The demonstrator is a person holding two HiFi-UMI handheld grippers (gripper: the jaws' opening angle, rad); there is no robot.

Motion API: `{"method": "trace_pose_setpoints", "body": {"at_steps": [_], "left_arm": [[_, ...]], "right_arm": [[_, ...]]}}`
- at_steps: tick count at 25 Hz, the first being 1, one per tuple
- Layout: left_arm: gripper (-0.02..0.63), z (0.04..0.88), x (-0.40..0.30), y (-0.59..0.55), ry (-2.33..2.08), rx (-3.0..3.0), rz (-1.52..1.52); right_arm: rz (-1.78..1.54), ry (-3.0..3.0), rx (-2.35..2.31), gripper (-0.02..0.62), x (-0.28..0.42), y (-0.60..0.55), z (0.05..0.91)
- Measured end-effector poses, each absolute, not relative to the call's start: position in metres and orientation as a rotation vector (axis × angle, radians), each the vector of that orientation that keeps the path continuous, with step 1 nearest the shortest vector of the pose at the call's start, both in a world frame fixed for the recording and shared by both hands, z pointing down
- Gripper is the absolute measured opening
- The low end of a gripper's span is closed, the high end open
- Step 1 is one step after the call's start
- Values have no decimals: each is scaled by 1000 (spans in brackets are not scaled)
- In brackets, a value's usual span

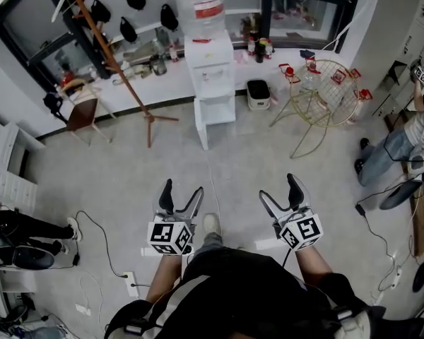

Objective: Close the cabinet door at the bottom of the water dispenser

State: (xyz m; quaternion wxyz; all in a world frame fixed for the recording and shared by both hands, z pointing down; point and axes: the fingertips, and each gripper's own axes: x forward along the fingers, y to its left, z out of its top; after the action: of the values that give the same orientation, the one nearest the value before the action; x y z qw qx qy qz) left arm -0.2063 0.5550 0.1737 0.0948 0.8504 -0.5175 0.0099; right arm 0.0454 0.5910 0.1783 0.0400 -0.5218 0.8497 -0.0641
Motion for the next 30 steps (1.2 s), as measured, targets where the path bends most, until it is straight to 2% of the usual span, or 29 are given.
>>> {"method": "trace_pose_setpoints", "body": {"at_steps": [11,23,30], "left_arm": [[408,170,-243,428,-1461,2564,32],[408,189,-308,352,-1423,2545,68],[408,204,-298,323,-1385,2531,111]], "right_arm": [[-181,2591,-1654,397,8,477,164],[-237,2617,-1662,397,-60,390,180],[-331,2623,-1702,397,-51,367,198]]}}
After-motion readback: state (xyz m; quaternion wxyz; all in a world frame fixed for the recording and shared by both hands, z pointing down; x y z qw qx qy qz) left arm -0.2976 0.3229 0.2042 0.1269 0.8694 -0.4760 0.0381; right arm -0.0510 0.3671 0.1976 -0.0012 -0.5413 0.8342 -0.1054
